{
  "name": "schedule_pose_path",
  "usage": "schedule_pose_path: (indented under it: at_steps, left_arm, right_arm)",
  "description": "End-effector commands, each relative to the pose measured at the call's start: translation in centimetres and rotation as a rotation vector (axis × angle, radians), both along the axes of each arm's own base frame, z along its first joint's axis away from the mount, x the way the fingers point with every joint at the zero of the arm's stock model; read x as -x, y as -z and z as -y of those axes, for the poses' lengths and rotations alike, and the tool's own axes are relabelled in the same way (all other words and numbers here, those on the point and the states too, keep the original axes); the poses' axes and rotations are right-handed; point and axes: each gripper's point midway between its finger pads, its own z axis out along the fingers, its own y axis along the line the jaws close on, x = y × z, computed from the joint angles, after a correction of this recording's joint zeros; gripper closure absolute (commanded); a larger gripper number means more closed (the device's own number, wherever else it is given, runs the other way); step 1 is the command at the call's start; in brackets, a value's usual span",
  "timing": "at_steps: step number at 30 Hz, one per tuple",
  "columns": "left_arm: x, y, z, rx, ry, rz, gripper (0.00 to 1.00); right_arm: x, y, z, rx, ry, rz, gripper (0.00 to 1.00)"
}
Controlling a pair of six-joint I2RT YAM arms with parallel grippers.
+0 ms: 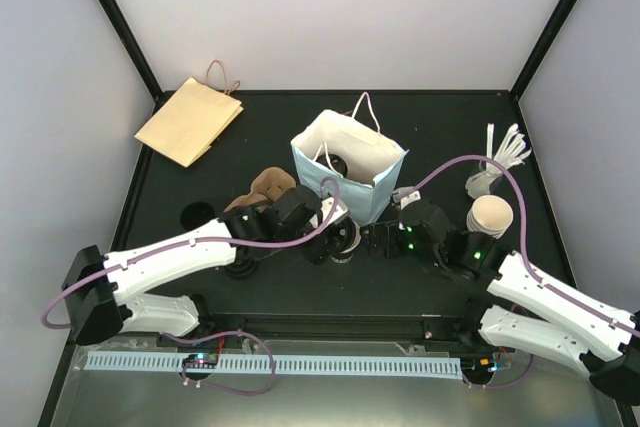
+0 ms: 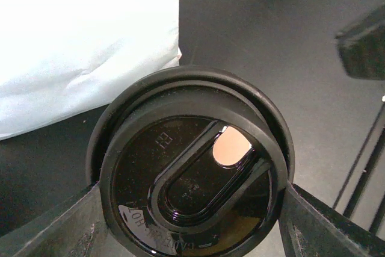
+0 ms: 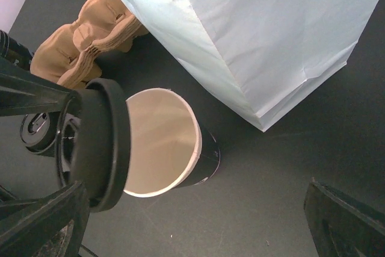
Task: Pack the takeout coffee
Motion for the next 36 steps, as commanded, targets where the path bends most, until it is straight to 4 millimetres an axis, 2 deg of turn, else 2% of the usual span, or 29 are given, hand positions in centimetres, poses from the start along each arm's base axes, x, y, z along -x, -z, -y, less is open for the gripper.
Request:
schedule_pose_path:
  at_steps: [1,3,7,19,36]
  left_arm:
    - [-1.2,-0.7,0.3,-0.054,-0.015,0.053,0.29]
    - [-1.5,0.6,0.5,-0.098,-0.022,0.033,0.29]
    - [-1.8,1.3,0.6,-0.122,-0.029,0.028,0.29]
    - [-1.9,1.2,1.6,-0.137,-0.004,0.023,0.29]
    - [-1.9,3.0,2.0,-0.223,0.003,-0.004,0.29]
  right_arm:
    - [-0.2,-0.2,0.4,-0.017,0.029,0.008,0.0]
    - [-0.1,-0.2,0.5,-0.019,0.03,0.008,0.0]
    - [-0.1,-0.2,0.6,-0.024,0.037,0.01,0.0]
    - [-0.1,0.6,0.9,-0.011,0.055,-0.007,0.0]
    - [0.1,1.9,1.4,-0.001,0.089,-0.047,0.0]
